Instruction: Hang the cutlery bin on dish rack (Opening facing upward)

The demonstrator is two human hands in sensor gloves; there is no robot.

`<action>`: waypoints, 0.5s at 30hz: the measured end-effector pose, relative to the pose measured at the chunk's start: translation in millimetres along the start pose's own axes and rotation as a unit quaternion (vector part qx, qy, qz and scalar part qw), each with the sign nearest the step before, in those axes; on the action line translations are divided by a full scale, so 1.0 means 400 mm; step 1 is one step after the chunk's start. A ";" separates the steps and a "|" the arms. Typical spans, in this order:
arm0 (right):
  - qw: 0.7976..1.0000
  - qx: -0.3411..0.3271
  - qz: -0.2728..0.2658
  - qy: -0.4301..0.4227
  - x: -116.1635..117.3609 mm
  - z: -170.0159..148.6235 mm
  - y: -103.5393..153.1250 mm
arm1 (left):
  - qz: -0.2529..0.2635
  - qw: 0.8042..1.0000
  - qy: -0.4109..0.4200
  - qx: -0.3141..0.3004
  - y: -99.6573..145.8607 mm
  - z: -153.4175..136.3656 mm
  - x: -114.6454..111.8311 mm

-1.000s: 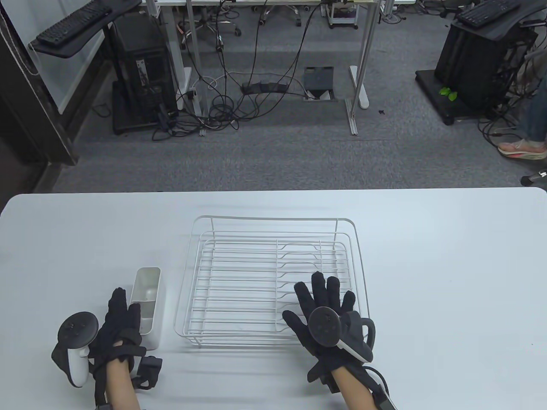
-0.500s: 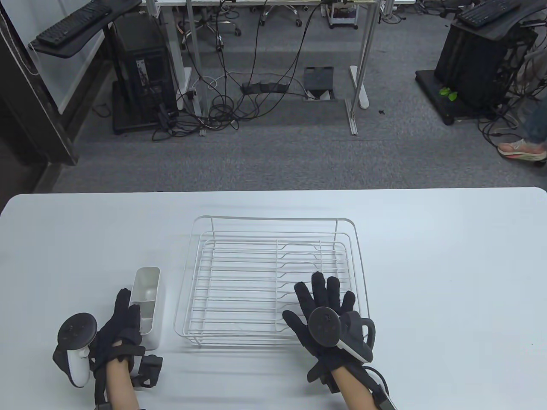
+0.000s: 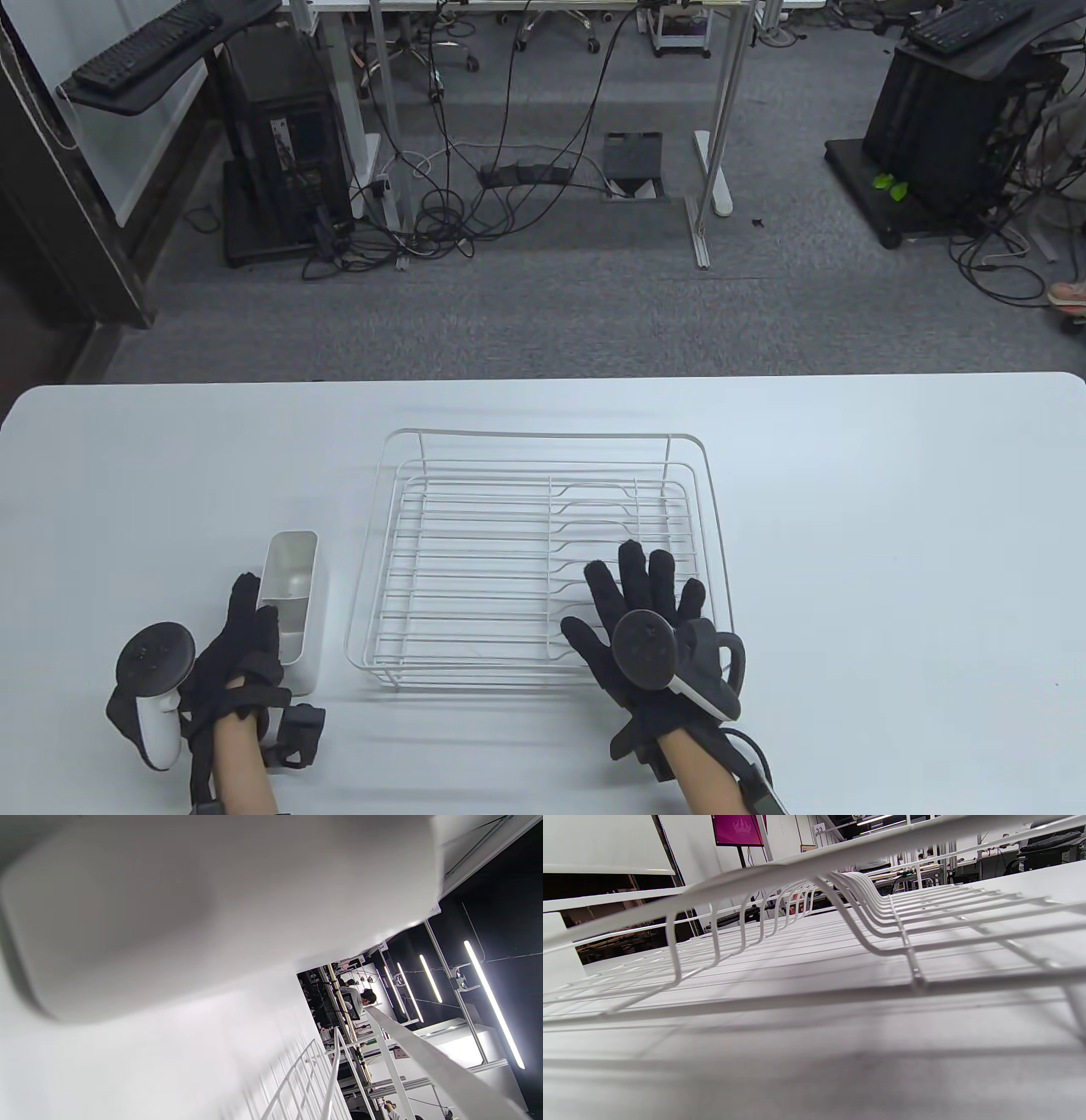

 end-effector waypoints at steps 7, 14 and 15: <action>1.000 0.000 0.000 0.000 0.000 0.000 0.000 | 0.012 1.000 0.000 -0.005 0.000 -0.001 0.001; 1.000 0.000 0.000 0.000 -0.001 0.000 0.000 | 0.016 1.000 0.001 -0.005 0.007 -0.003 0.001; 1.000 0.000 0.000 -0.001 -0.001 0.000 0.000 | 0.017 1.000 0.001 -0.006 0.007 -0.002 0.002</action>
Point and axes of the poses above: the tracker on the back of each hand, its own z axis roughly to the thumb side, its own y axis roughly from the fingertips to the wrist, x = y × z, the point moved 4 cm from there along -y, roughly from the wrist to the fingertips, and after that the axes turned 8 degrees about z, right-handed, at the moved point
